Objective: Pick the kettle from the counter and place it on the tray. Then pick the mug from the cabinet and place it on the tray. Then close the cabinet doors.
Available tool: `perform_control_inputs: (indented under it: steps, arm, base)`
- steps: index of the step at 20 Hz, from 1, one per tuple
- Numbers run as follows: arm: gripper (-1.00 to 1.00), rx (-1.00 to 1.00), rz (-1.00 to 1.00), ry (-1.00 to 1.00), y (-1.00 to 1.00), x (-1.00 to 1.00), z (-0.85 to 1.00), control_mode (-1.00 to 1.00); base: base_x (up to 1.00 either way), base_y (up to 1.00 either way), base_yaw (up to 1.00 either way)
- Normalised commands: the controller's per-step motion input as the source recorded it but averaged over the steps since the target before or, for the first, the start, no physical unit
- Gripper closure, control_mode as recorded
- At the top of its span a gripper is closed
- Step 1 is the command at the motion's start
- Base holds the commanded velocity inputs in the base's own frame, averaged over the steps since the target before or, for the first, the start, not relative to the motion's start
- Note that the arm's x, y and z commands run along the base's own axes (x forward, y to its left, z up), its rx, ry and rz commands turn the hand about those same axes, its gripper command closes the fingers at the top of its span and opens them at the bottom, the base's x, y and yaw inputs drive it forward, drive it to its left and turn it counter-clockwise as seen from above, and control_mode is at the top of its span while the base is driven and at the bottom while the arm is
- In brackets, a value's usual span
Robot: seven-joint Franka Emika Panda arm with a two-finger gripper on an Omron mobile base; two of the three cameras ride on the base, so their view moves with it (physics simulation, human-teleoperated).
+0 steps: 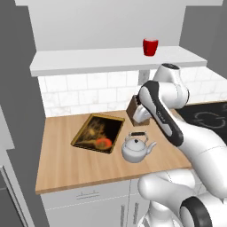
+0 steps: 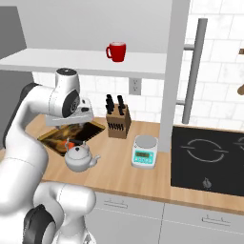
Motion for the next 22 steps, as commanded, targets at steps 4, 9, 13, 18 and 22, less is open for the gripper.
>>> perform_control_inputs:
  steps: [4,9,13,18,22]
  arm:
    - [-1.00,-0.09,0.02,0.00,0.00,0.03,-0.57,-1.00]
    - [-1.00,-0.11,0.05,0.05,0.00,0.15,-0.43,-1.00]
    - [-1.00,-0.06,0.14,0.05,0.00,0.21,-0.40,-1.00]
    - [-1.00,0.00,0.33,0.01,0.00,0.11,-0.10,-1.00]
    - [-1.00,-0.02,0.28,0.00,0.00,0.11,-0.06,-1.00]
  base:
    - [0.00,0.00,0.00]
    - [0.00,0.00,0.00]
    - [0.00,0.00,0.00]
    - [0.00,0.00,0.00]
    - [0.00,0.00,0.00]
